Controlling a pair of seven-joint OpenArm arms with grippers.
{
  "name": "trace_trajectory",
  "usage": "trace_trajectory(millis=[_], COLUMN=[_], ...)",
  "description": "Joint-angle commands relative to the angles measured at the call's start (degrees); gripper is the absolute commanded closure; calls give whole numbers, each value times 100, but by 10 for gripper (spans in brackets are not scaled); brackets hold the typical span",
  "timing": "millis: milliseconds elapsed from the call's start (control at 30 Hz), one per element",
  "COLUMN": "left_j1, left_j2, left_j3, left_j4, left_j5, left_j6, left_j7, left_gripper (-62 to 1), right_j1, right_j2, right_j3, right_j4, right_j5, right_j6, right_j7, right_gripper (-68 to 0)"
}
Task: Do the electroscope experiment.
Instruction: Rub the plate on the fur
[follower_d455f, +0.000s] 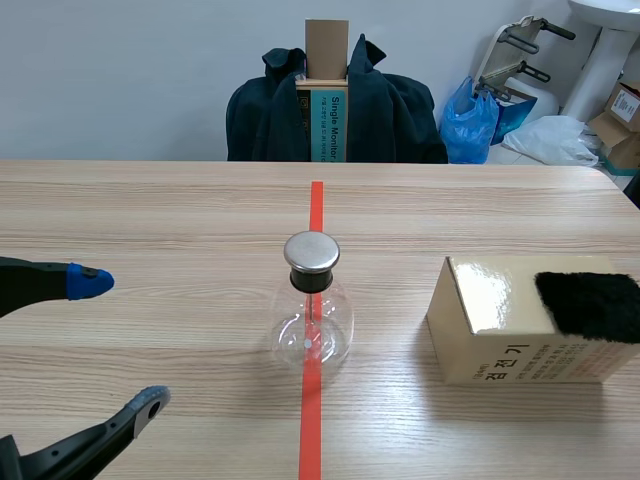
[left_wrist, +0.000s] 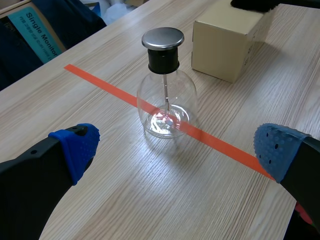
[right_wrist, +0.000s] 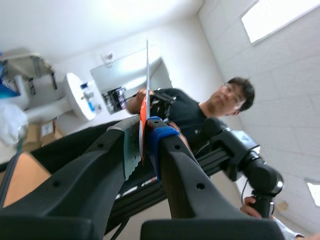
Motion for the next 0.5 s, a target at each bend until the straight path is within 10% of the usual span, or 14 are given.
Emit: trace_trajectory(millis=[0,467], left_j1=[-13,-17], left_j2=[46,46], left_j3=[-15,0], left_j4=[31,20], left_j5=[-55,-42], left_j6=[-11,-13], left_j7=[-57,22], left_gripper=[-623,-623], right_j1=[4,4], right_j2=[74,70], right_j3=[85,59], right_j4=[155,741], right_j5=[50,57], right_j6=[-61,723], right_j7=[17,409], right_gripper=[-8,-8])
